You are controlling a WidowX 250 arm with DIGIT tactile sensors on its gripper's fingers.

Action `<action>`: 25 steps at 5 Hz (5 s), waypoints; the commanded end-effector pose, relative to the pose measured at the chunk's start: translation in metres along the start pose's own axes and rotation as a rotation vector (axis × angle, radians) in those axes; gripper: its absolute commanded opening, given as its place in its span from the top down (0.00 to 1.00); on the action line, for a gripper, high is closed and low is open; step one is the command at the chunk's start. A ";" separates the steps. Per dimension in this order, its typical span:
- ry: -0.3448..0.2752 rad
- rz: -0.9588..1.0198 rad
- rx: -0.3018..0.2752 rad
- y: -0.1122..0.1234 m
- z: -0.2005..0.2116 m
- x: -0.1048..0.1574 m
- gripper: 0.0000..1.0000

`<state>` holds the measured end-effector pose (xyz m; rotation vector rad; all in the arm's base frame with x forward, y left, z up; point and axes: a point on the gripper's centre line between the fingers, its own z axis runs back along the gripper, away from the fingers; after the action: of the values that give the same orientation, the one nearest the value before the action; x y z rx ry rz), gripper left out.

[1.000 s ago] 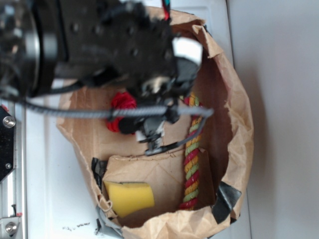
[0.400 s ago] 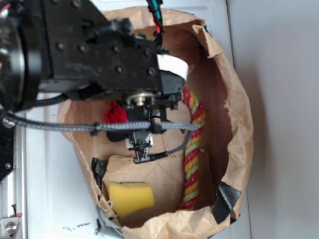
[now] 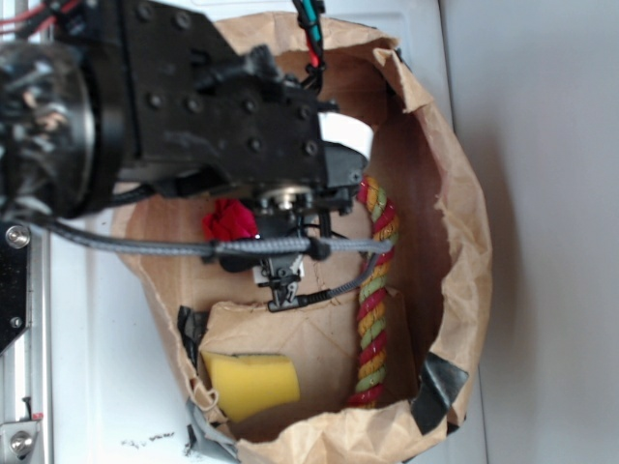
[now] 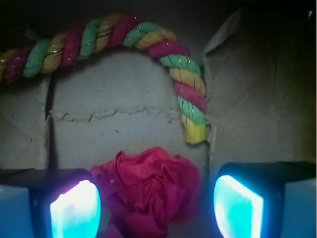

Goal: Grab the red paper.

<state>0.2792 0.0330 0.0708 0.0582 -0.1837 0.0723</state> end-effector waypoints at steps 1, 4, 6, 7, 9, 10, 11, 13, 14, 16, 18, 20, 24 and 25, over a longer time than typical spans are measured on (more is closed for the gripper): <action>-0.041 -0.051 0.046 -0.055 -0.007 -0.048 0.00; -0.023 -0.057 0.062 -0.081 -0.005 -0.068 0.00; -0.021 0.025 0.069 -0.084 -0.007 -0.069 0.00; -0.033 0.040 0.070 -0.084 -0.006 -0.069 0.00; -0.029 0.079 -0.029 -0.019 0.004 -0.033 0.00; -0.029 0.079 -0.029 -0.019 0.004 -0.033 0.00; -0.029 0.079 -0.029 -0.019 0.004 -0.033 0.00; -0.029 0.079 -0.029 -0.019 0.004 -0.033 0.00; -0.051 0.134 0.016 -0.001 -0.003 -0.016 0.00; -0.056 0.158 0.041 0.026 -0.015 0.007 0.00; -0.057 0.141 0.060 0.023 -0.017 0.003 0.00; -0.033 0.150 0.067 0.017 -0.024 0.003 1.00; -0.081 0.191 0.014 0.003 0.034 -0.018 1.00; -0.100 0.200 -0.001 -0.004 0.060 -0.022 1.00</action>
<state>0.2410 0.0220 0.1090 0.0410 -0.2283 0.2682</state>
